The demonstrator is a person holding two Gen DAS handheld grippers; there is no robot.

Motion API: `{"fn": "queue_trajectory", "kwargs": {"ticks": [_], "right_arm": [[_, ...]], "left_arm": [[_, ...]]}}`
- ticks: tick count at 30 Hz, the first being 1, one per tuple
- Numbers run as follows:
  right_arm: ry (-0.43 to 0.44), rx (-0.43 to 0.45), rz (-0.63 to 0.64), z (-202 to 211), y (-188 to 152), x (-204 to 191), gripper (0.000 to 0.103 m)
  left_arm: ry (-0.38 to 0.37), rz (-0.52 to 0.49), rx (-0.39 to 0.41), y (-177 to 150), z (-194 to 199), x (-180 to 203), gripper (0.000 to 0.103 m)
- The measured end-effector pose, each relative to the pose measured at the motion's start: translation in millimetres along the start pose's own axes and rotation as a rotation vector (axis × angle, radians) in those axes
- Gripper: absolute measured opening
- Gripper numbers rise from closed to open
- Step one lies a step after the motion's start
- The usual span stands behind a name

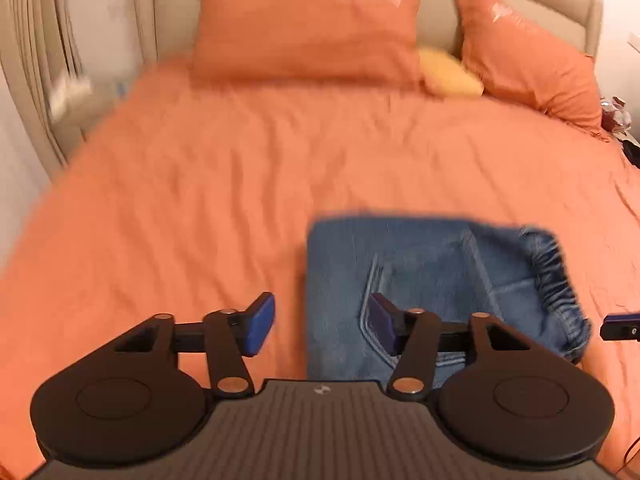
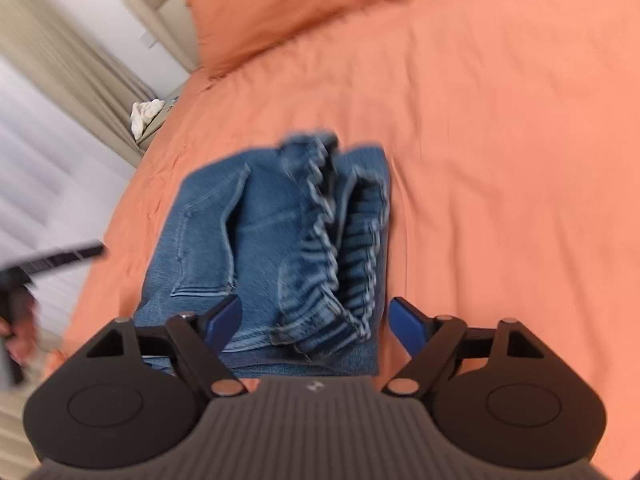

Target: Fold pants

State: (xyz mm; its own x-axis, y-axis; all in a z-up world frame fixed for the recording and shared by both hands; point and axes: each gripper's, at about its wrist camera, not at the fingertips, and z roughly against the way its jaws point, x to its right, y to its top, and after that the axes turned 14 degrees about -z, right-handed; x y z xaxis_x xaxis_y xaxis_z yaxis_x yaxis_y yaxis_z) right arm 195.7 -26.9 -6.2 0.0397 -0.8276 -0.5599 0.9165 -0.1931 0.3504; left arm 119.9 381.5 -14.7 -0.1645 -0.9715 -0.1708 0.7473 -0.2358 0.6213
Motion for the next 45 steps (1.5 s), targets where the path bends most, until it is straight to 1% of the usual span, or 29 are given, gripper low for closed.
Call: {"fn": "queue_trajectory", "kwargs": {"ticks": [3,4,5,6,8,10,11,12,14,16,17,19,21,22,24,28,29,33,36,40,45], "right_arm": [[-0.018,0.085,0.126,37.0,-2.3,-27.0,0.084],[-0.015,0.112,0.164,49.2,-4.4,-36.5,0.084],[-0.013,0.137,0.196,61.0,-6.5,-44.7,0.084],[-0.009,0.160,0.221,73.4,-8.9,-52.8,0.085],[0.010,0.205,0.266,100.9,-15.6,-65.9,0.088],[0.033,0.255,0.311,127.0,-25.3,-77.7,0.089],[0.039,0.270,0.335,137.8,-30.9,-83.8,0.090],[0.043,0.286,0.356,147.8,-37.6,-89.7,0.095],[0.046,0.325,0.389,165.8,-54.3,-98.4,0.096],[0.053,0.375,0.412,182.1,-72.6,-103.1,0.096],[0.045,0.406,0.410,188.9,-81.3,-104.4,0.098],[0.039,0.473,0.400,201.6,-99.5,-103.1,0.098],[0.018,0.502,0.397,208.4,-115.1,-100.8,0.098],[0.008,0.509,0.392,211.1,-123.1,-99.1,0.098],[-0.010,0.509,0.384,213.5,-137.4,-94.2,0.098],[-0.039,0.518,0.357,212.1,-158.7,-81.5,0.098],[-0.049,0.523,0.349,210.8,-162.5,-78.1,0.098],[-0.078,0.531,0.358,205.5,-174.4,-68.3,0.098],[-0.104,0.513,0.369,195.2,-177.4,-62.4,0.098],[-0.106,0.466,0.351,181.8,-179.7,-56.2,0.098],[-0.108,0.463,0.346,181.0,-180.0,-54.2,0.098]], "left_arm": [[0.075,-0.047,0.033,19.3,54.4,7.5,0.071],[0.092,-0.062,0.050,22.2,72.1,11.5,0.073],[0.111,-0.075,0.069,24.6,89.8,16.4,0.077],[0.136,-0.089,0.085,25.8,107.4,22.5,0.079],[0.193,-0.125,0.097,28.4,139.9,35.4,0.079],[0.249,-0.171,0.097,29.3,169.7,47.8,0.080],[0.275,-0.191,0.088,28.6,184.4,53.8,0.082],[0.289,-0.209,0.080,27.2,196.1,59.1,0.085],[0.314,-0.228,0.060,22.7,218.1,71.3,0.089],[0.339,-0.218,0.088,11.5,236.3,84.3,0.095],[0.352,-0.205,0.108,4.4,241.0,91.9,0.101],[0.388,-0.183,0.152,-11.9,243.7,109.7,0.103],[0.418,-0.154,0.191,-29.0,237.3,130.5,0.103],[0.423,-0.142,0.191,-35.8,229.3,137.0,0.103],[0.405,-0.126,0.185,-48.6,213.8,153.8,0.103],[0.310,-0.043,0.172,-67.9,188.9,176.9,0.103],[0.297,-0.021,0.168,-72.6,185.3,180.3,0.103],[0.294,0.003,0.145,-85.0,172.1,190.2,0.103],[0.291,0.015,0.117,-91.8,161.5,193.5,0.103],[0.282,0.025,0.099,-100.0,154.1,201.7,0.103],[0.280,0.026,0.089,-100.4,151.9,203.8,0.103]]}}
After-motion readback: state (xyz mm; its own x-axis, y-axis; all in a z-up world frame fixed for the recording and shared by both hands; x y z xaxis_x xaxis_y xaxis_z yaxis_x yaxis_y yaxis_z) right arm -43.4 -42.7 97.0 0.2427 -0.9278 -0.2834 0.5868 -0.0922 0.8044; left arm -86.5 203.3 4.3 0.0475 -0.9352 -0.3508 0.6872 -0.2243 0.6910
